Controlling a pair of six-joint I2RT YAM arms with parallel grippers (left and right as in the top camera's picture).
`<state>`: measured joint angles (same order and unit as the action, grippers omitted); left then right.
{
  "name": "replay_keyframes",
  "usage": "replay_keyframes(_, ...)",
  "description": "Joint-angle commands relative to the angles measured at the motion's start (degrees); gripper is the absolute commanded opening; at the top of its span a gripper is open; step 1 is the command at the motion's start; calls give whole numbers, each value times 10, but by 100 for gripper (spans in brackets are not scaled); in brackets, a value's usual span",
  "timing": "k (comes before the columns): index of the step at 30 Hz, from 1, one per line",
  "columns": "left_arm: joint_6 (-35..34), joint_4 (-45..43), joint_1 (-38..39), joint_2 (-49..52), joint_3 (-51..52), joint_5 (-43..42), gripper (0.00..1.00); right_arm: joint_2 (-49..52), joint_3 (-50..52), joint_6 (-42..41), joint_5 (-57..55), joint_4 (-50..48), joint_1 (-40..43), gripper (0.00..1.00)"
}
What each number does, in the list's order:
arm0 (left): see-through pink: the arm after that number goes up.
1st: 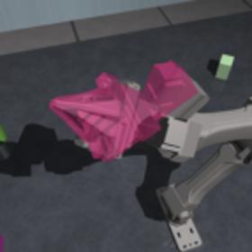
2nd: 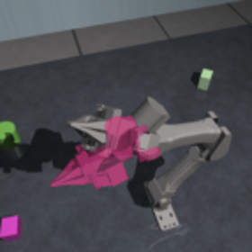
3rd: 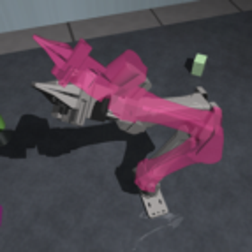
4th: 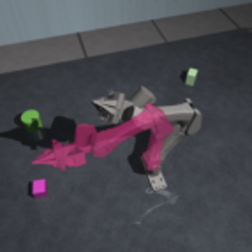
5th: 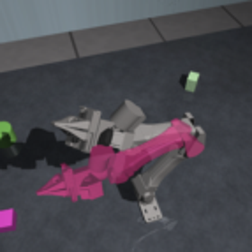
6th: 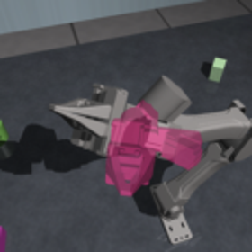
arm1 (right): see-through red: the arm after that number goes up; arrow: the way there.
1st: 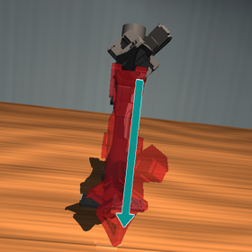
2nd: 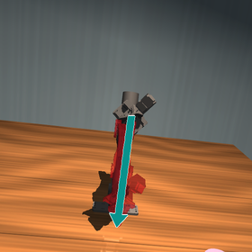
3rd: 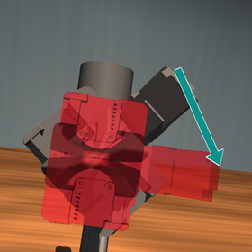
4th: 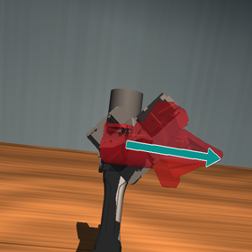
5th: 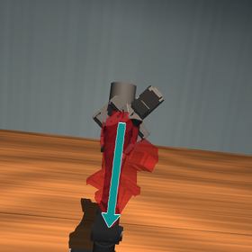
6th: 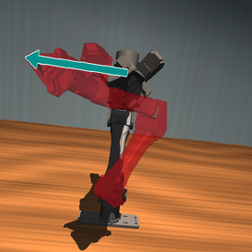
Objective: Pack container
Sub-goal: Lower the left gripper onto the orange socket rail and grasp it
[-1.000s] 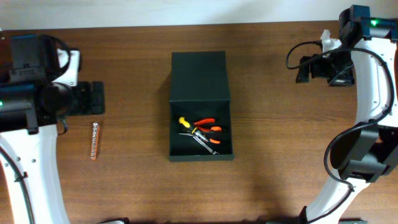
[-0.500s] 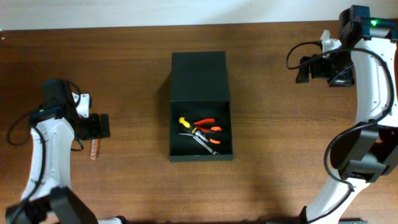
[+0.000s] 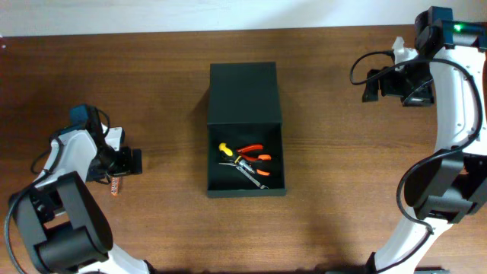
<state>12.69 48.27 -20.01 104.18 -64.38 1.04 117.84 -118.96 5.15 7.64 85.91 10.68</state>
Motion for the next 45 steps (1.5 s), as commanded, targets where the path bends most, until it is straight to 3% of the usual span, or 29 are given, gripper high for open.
replay_keyframes(1,12,-11,-15,17,4,-6,99,1,2,6,7,2,-1,99)
replay_keyframes(8,12,-32,-15,46,4,-6,100,1,2,6,7,2,-1,99)
replay_keyframes(15,11,-35,-15,65,5,29,89,1,2,6,7,2,-1,99)
replay_keyframes(19,11,-35,-15,65,5,29,73,1,2,6,7,3,-1,99)
replay_keyframes(21,11,-32,-15,65,5,29,58,1,2,6,7,4,-1,99)
replay_keyframes(25,11,-26,-15,65,5,29,50,1,2,6,7,8,-1,99)
replay_keyframes(27,11,-26,-15,65,5,29,39,1,2,6,7,9,-1,99)
replay_keyframes(35,6,-31,-15,65,5,31,25,1,2,6,7,17,-1,99)
replay_keyframes(40,6,-33,-15,65,5,31,2,1,2,5,7,20,-1,99)
replay_keyframes(45,-35,-12,-13,64,-25,22,2,1,2,6,7,20,-1,99)
